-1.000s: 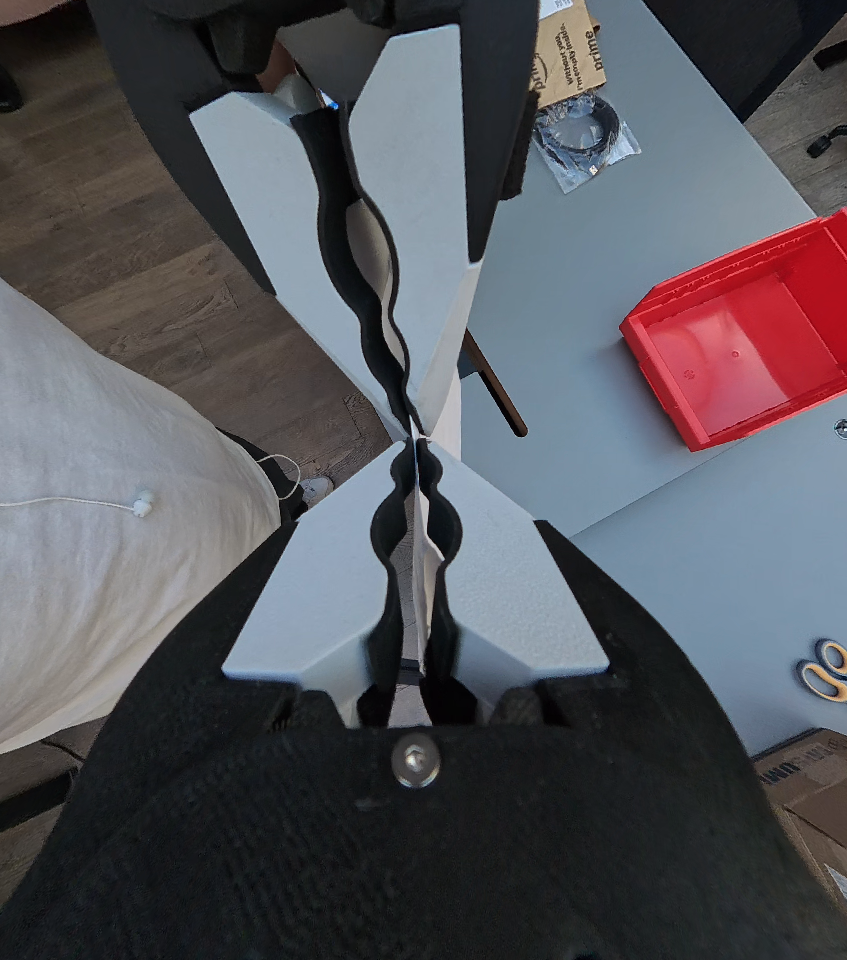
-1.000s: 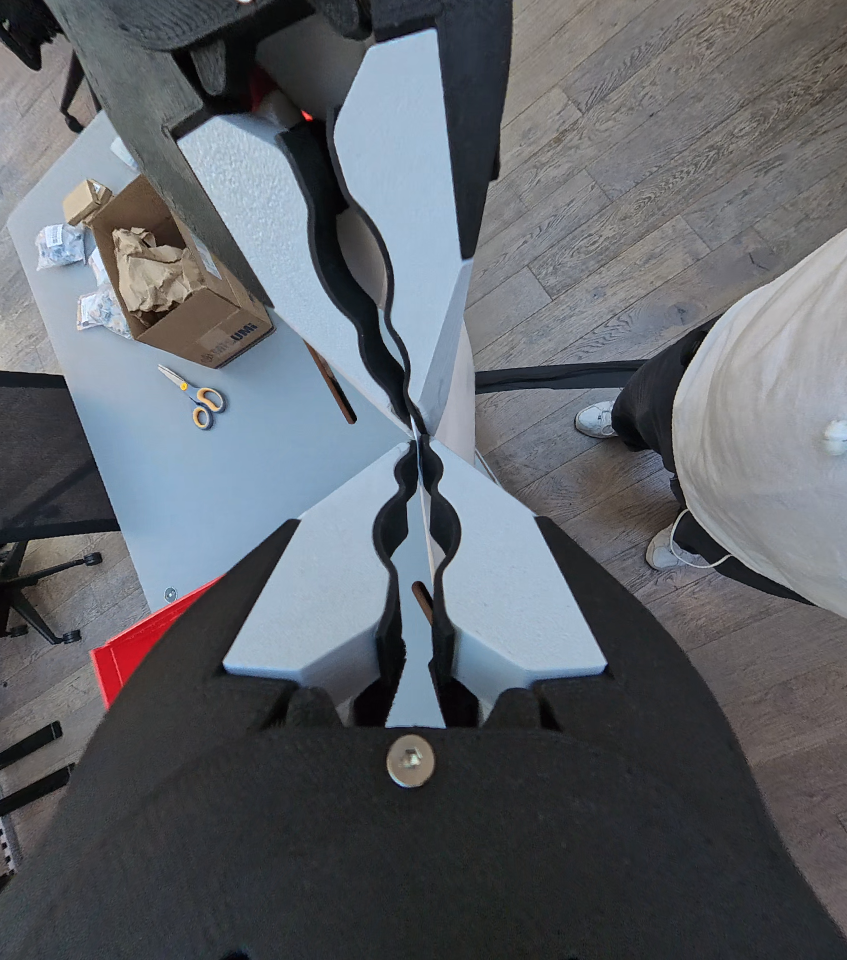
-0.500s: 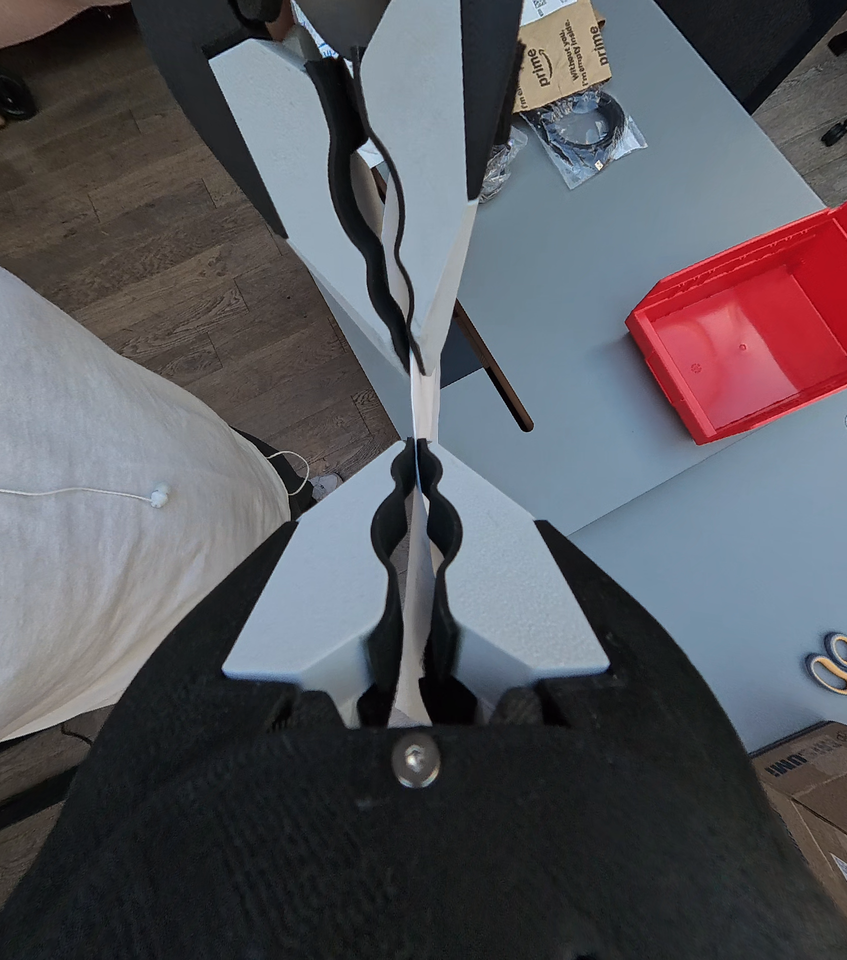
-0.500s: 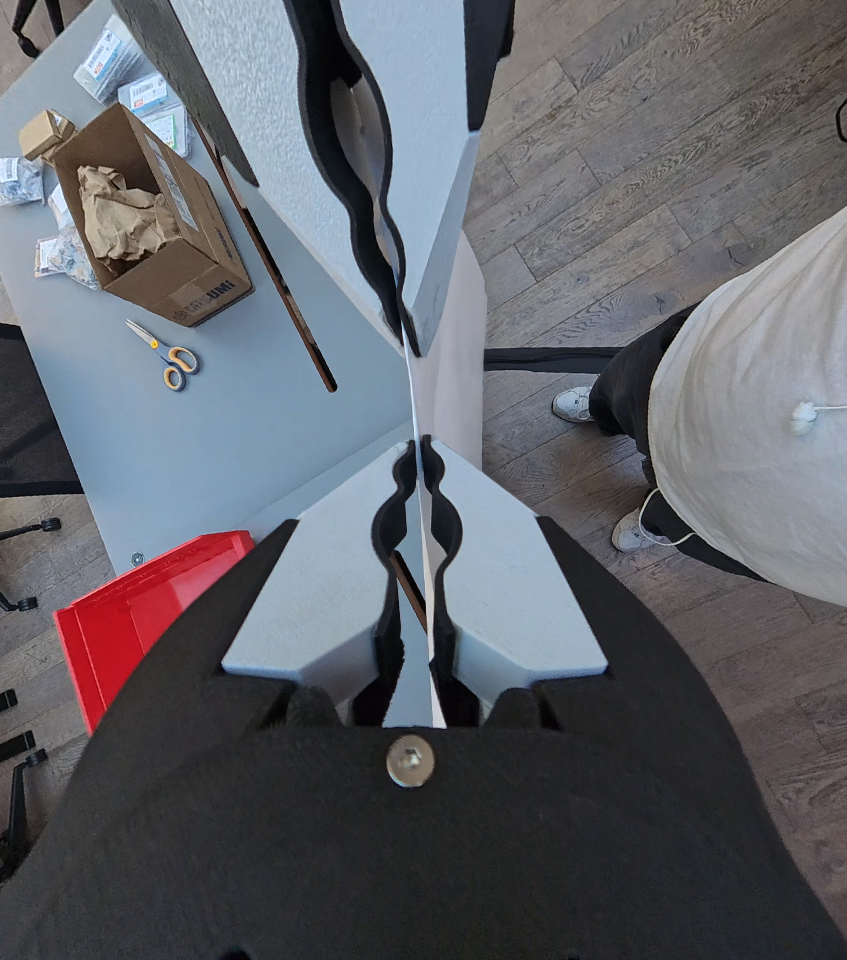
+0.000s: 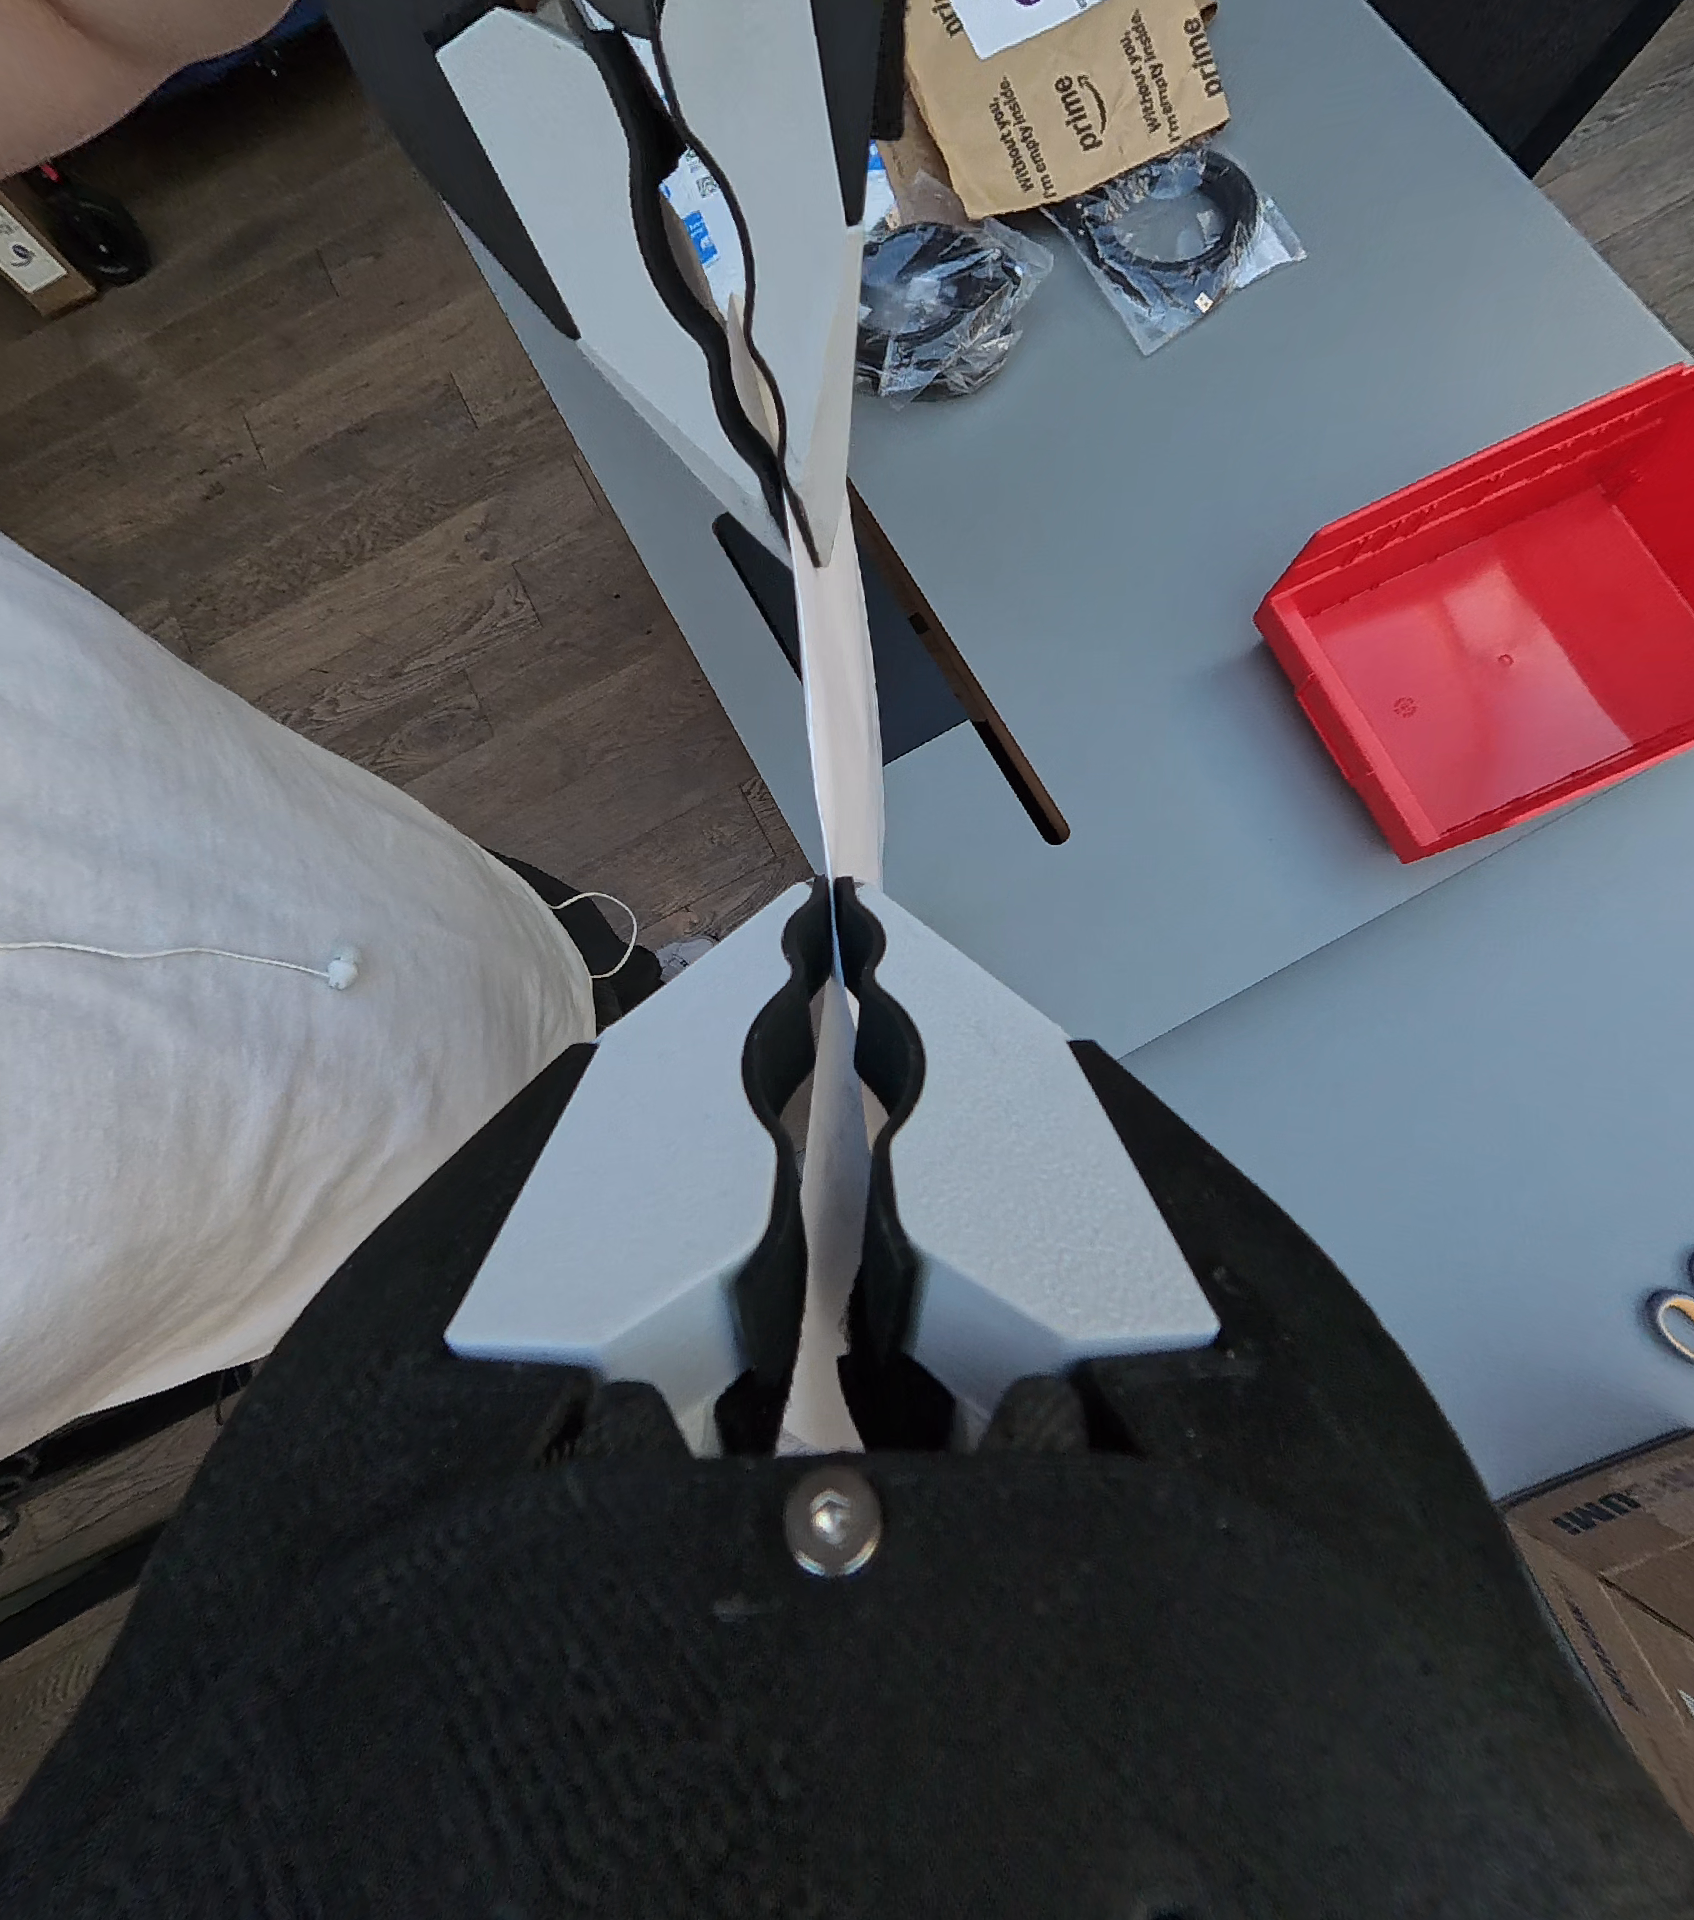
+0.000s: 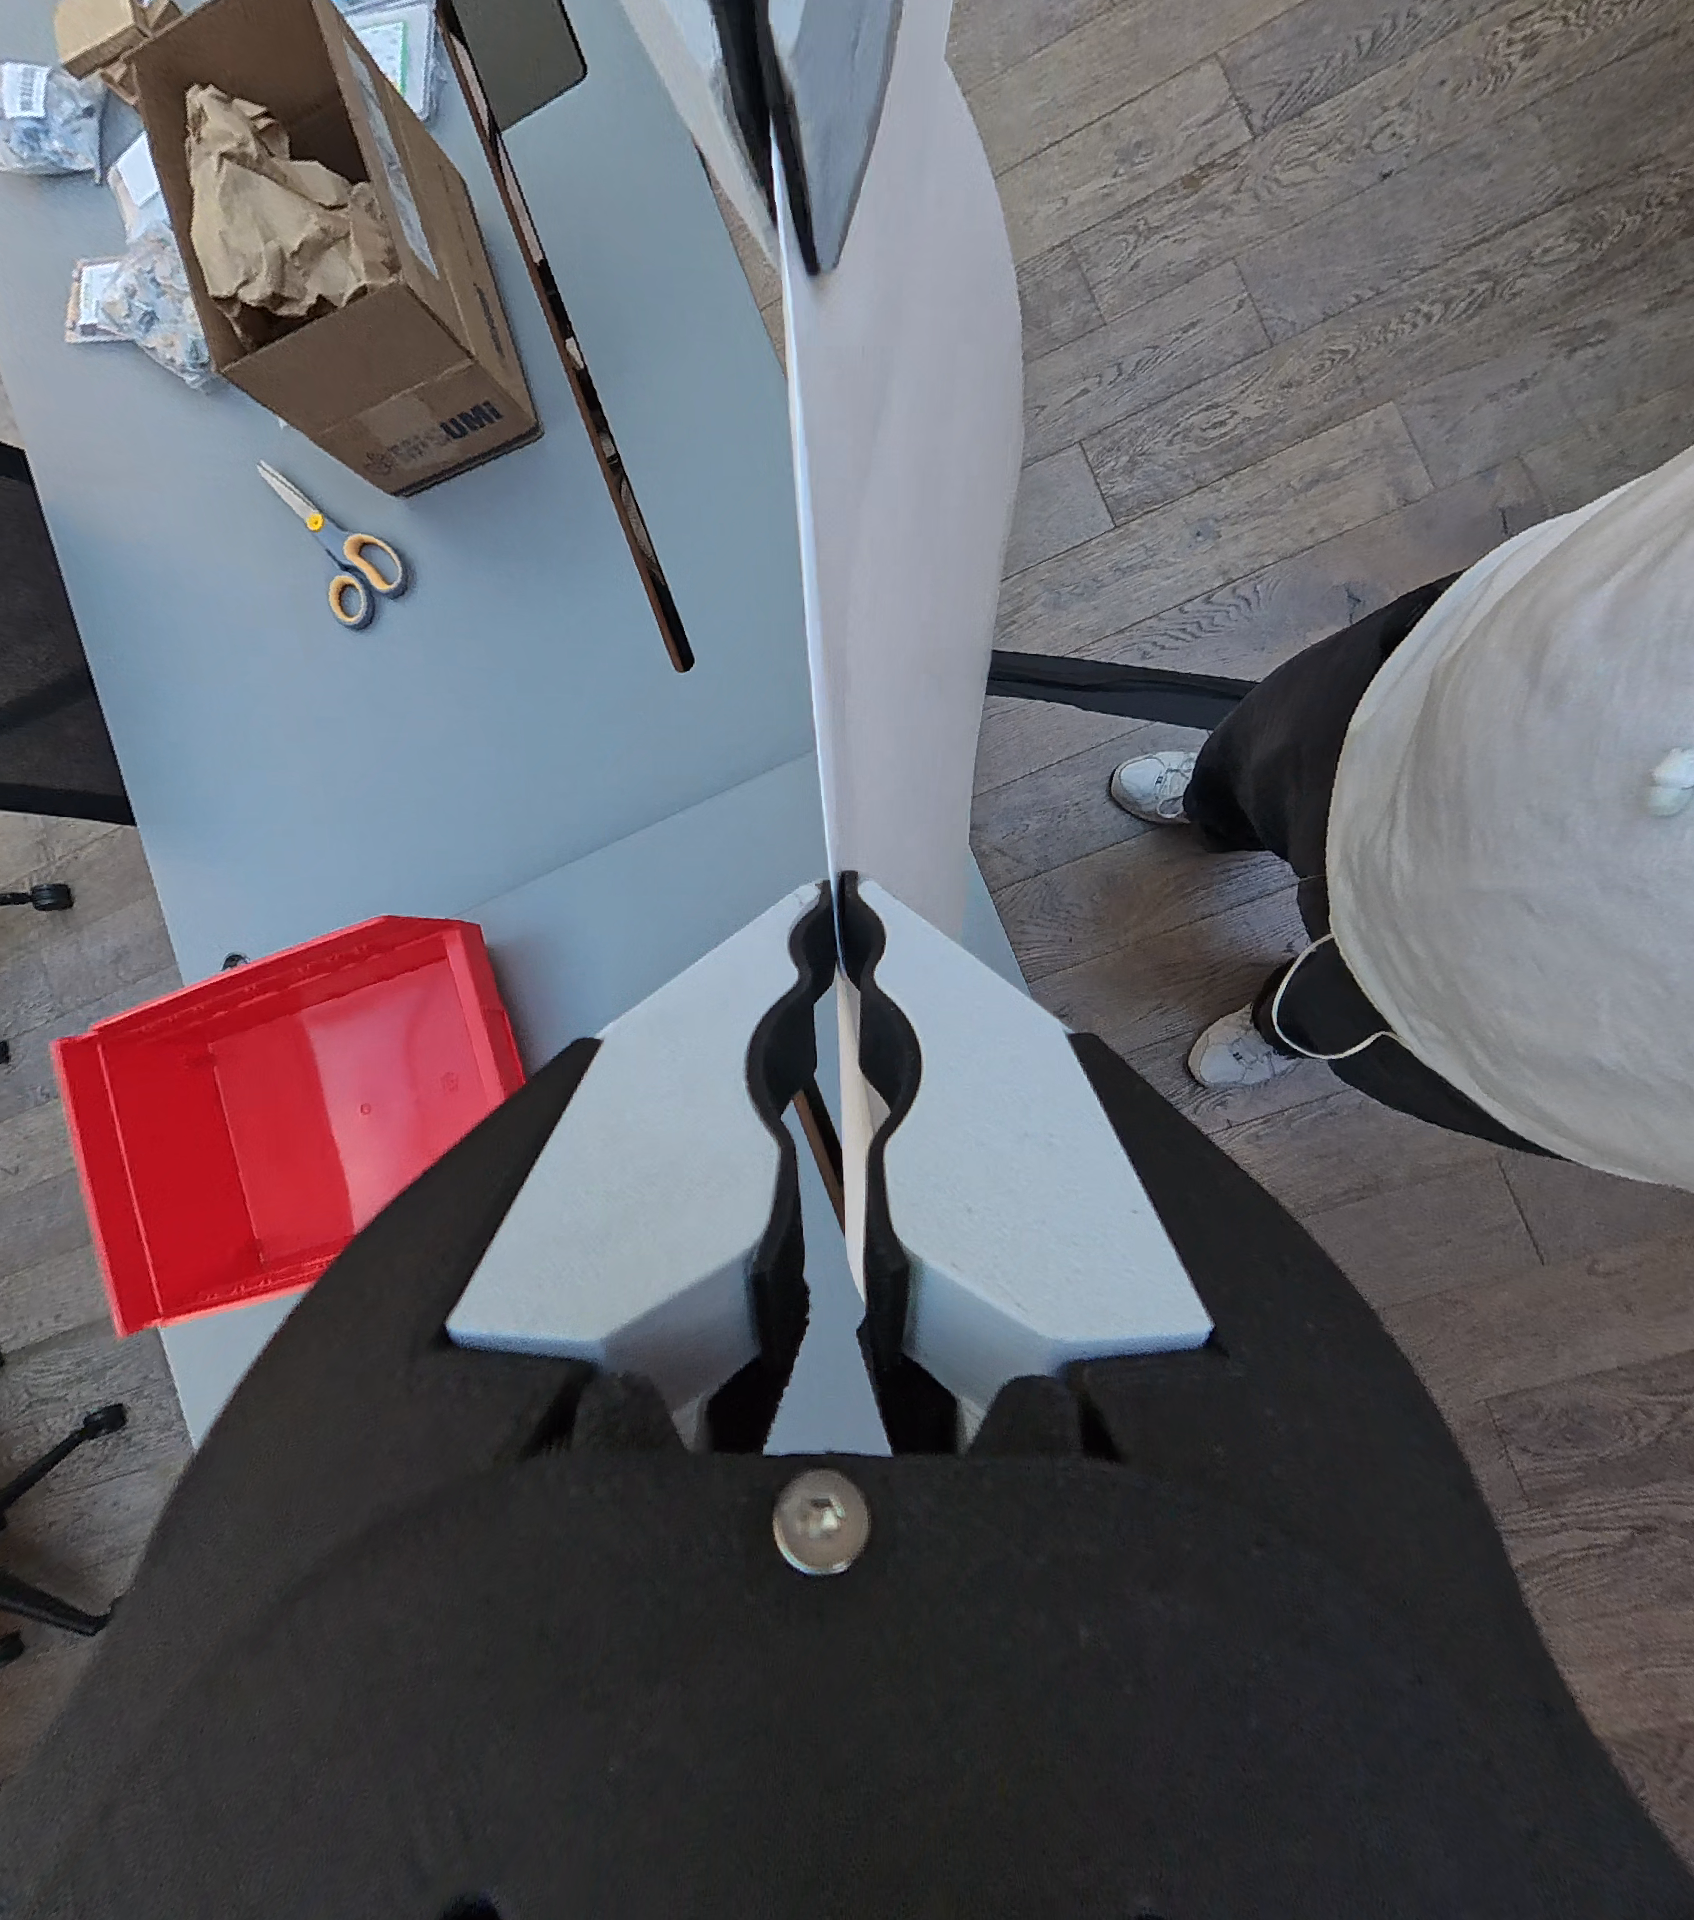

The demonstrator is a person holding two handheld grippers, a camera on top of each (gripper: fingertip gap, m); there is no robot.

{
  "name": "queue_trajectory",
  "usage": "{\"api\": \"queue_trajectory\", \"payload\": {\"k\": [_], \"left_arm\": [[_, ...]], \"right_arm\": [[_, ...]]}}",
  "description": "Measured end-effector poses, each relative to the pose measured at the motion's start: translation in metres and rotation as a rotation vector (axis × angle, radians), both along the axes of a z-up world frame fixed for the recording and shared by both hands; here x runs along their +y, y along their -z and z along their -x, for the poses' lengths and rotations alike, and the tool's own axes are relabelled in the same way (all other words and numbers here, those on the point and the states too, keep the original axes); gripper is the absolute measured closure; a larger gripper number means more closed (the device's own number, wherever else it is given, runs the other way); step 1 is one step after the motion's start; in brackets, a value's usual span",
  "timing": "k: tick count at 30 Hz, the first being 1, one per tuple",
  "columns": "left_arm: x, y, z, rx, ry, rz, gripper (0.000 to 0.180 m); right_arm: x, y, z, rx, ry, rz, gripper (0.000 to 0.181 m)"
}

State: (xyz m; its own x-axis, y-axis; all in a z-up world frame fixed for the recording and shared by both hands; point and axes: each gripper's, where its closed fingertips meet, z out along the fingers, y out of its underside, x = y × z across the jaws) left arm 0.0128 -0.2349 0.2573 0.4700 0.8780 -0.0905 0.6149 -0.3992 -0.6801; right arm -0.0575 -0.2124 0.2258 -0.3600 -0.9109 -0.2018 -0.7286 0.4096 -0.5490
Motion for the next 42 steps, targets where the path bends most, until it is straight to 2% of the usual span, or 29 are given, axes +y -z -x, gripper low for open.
{"api": "queue_trajectory", "payload": {"k": [7, 13, 18, 21, 22, 23, 25, 27, 30, 34, 36, 39, 42], "left_arm": [[0.009, -0.014, -0.009, 0.009, -0.001, 0.019, 0.18], [0.009, -0.037, -0.008, 0.071, -0.022, 0.008, 0.18], [0.005, -0.057, 0.004, 0.123, -0.056, -0.019, 0.18], [0.008, -0.063, 0.003, 0.099, -0.049, -0.041, 0.18], [0.01, -0.066, 0.002, 0.102, -0.046, -0.04, 0.18], [0.011, -0.069, 0.002, 0.104, -0.041, -0.035, 0.18], [0.013, -0.072, -0.001, 0.096, -0.032, -0.026, 0.18], [0.014, -0.073, -0.002, 0.079, -0.032, -0.027, 0.18], [0.015, -0.073, -0.003, 0.058, -0.042, -0.031, 0.18], [0.019, -0.067, -0.007, 0.057, -0.032, -0.015, 0.18], [0.021, -0.063, -0.012, 0.066, -0.019, -0.011, 0.18], [0.021, -0.056, -0.02, 0.069, -0.035, 0.001, 0.18], [0.04, -0.063, -0.006, 0.026, -0.03, -0.122, 0.143]], "right_arm": [[0.019, -0.005, 0.028, -0.032, -0.079, 0.052, 0.181], [0.028, -0.039, 0.048, -0.17, -0.111, 0.148, 0.181], [0.039, -0.071, 0.084, -0.348, -0.108, 0.308, 0.181], [0.064, -0.093, 0.106, -0.569, -0.174, 0.384, 0.181], [0.063, -0.101, 0.11, -0.644, -0.157, 0.435, 0.17], [0.064, -0.106, 0.112, -0.708, -0.158, 0.482, 0.149], [0.051, -0.112, 0.108, -0.759, -0.117, 0.58, 0.122], [0.038, -0.106, 0.096, -0.731, -0.088, 0.596, 0.115], [0.041, -0.097, 0.071, -0.7, -0.112, 0.501, 0.123], [0.038, -0.088, 0.048, -0.604, -0.062, 0.575, 0.171], [0.045, -0.08, 0.042, -0.573, -0.088, 0.545, 0.181], [0.046, -0.087, 0.035, -0.585, -0.09, 0.518, 0.181], [0.042, -0.096, 0.027, -0.554, -0.075, 0.438, 0.181]]}}
